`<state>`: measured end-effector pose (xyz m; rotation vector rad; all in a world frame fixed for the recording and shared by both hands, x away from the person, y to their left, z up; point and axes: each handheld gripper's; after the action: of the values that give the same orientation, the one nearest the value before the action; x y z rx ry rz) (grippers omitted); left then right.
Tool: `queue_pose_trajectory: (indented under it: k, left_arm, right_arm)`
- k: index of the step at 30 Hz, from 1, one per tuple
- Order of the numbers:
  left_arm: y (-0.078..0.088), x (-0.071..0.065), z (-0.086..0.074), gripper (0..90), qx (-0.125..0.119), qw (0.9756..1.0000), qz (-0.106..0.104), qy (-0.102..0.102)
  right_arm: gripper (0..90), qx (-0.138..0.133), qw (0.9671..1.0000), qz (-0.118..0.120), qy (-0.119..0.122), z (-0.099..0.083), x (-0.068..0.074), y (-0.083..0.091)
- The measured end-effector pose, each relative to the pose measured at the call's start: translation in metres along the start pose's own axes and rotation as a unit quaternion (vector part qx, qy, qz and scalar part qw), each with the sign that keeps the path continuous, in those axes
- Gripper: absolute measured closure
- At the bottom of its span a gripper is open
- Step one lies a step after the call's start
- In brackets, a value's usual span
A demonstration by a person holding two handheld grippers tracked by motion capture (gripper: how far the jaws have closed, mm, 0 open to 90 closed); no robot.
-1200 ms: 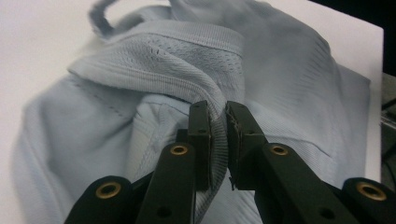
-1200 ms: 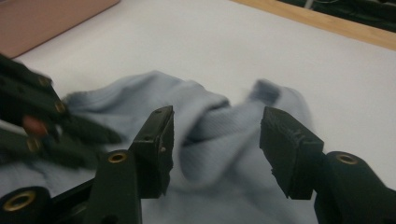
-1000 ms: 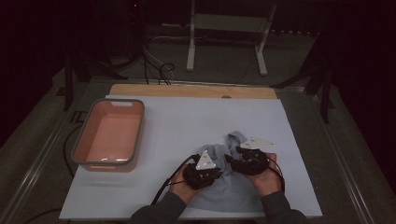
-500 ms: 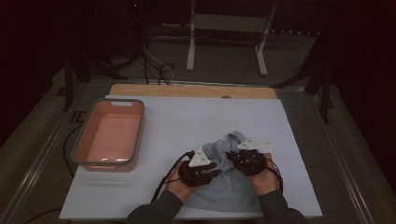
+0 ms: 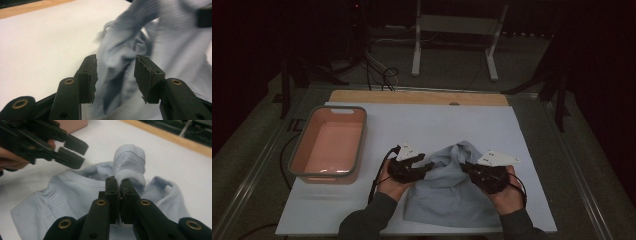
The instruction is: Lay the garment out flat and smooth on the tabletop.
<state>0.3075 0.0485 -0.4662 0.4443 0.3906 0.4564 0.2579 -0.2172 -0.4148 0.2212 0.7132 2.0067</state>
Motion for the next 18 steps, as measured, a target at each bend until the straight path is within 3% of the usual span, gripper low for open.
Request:
queue_pose_trajectory:
  k: [6,11,18]
  left_arm:
    - [-0.01,0.01,0.001,53.7,0.014,0.9998,0.011,0.01]
    - [-0.023,0.013,0.003,55.7,0.028,0.9995,0.009,0.015]
    - [-0.033,0.012,0.003,78.0,0.06,0.9981,0.013,0.006]
  right_arm:
    - [86.3,-0.017,0.9998,-0.01,0.003,0.004,-0.003,0.008]
    - [86.3,-0.025,0.9996,-0.013,-0.001,0.005,-0.006,0.012]
    - [86.3,-0.033,0.9993,-0.015,0.003,0.006,-0.008,0.015]
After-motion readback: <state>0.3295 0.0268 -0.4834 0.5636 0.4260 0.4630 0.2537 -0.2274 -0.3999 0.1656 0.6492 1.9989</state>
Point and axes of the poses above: each handheld gripper's, and its own axes: y roughly backward along the jaws, z roughly out of its top, x roughly to its left, and after that the axes turned 12 degrees about -z, right-handed
